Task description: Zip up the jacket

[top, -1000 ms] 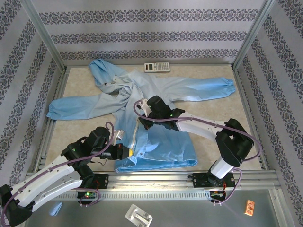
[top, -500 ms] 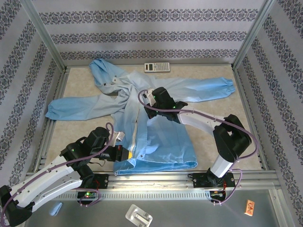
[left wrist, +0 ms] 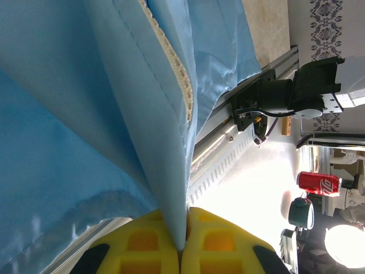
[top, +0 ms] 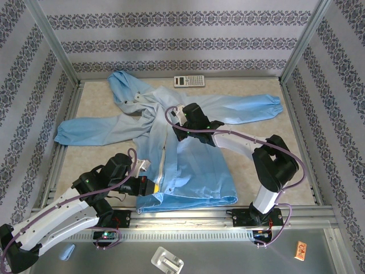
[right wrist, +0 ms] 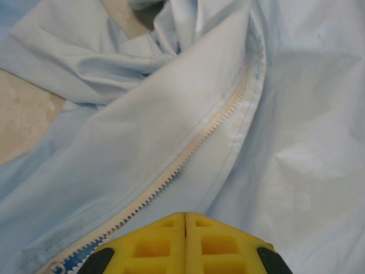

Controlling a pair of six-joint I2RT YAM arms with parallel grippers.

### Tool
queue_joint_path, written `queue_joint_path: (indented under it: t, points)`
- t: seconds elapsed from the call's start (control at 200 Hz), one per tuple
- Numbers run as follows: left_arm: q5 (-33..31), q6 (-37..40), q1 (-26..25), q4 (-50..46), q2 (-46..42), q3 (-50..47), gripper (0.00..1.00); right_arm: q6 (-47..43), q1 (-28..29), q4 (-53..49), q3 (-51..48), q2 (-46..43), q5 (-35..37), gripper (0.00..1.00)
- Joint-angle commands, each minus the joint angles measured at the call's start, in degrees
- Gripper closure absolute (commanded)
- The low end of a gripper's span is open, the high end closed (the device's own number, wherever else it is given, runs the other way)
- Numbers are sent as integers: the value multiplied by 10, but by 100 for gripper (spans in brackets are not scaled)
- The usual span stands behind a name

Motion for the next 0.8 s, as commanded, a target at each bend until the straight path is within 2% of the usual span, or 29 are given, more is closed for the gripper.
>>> queue_joint_path:
  t: [0.0,0.14,0.225,0.4,0.794]
  points:
    - [1,16,-6,-11,-5,3,100,6,-3,36,-20,-36,-67,100]
    - [-16,0,-6,2,-2,-27,100,36,5,44,-40,-42,-134,100]
    - [-15,-32,-6,43,5,-66,100,49,23,41,-54,-44,-131,100]
    - [-14,-88,-6,108,14,-129,100,91,58,39,-77,-27,-130,90]
    - [4,-127,-6,145,42,-171,100,164,91,23,-112,32,-139,82]
